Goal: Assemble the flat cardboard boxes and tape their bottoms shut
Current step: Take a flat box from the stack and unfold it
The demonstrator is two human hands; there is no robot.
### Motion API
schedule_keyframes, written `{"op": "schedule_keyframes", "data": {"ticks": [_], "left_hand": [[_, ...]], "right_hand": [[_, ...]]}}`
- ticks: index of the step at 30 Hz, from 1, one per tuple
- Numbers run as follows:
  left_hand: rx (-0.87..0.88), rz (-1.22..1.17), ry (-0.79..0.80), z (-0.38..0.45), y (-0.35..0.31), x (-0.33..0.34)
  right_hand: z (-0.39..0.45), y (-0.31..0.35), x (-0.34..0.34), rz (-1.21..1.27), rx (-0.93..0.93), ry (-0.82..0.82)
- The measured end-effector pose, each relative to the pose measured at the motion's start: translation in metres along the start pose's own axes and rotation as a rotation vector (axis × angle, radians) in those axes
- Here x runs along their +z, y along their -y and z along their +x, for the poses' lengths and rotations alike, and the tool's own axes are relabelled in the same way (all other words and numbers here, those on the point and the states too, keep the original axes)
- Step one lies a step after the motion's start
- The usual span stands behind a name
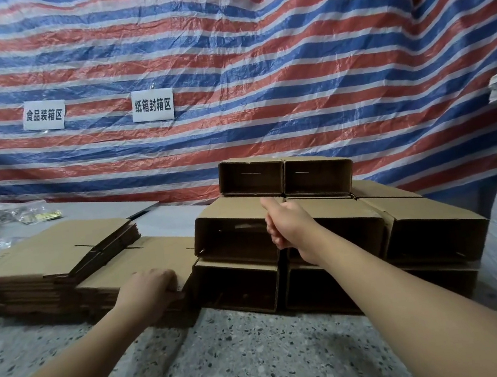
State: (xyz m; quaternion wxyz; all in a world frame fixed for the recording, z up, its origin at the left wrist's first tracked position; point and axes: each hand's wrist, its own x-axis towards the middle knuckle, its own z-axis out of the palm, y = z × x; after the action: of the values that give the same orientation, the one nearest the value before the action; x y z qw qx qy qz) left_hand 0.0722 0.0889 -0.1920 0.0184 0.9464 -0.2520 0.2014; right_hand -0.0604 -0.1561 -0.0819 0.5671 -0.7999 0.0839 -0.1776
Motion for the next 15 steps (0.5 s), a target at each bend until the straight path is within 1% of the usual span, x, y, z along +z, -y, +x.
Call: {"op": "schedule_keyframes", "data": {"ticks": [2,6,7,11,15], "left_hand": [[0.002,-0.022,0.021,-0.001,0.002,-0.005],[0.020,-0.140,0.088,-0.003,0.010,-0.016],[0.018,-0.171,0.085,-0.003,0.012,-0.019],[0.003,-0.218,-0.072,0.002,0.015,-0.030],[-0.009,-0.100,-0.165,0.006,0.011,-0.043]], "right_hand": [[-0.001,-0.001,-0.001,-0.009,0.003,0.006],[-0.002,-0.002,-0.002,-0.022,0.016,0.003],[-0.002,-0.003,-0.002,-0.026,0.018,0.002],[-0.003,-0.002,-0.001,-0.033,0.023,0.000],[-0.005,-0.002,-0.001,-0.028,0.021,0.006]]}}
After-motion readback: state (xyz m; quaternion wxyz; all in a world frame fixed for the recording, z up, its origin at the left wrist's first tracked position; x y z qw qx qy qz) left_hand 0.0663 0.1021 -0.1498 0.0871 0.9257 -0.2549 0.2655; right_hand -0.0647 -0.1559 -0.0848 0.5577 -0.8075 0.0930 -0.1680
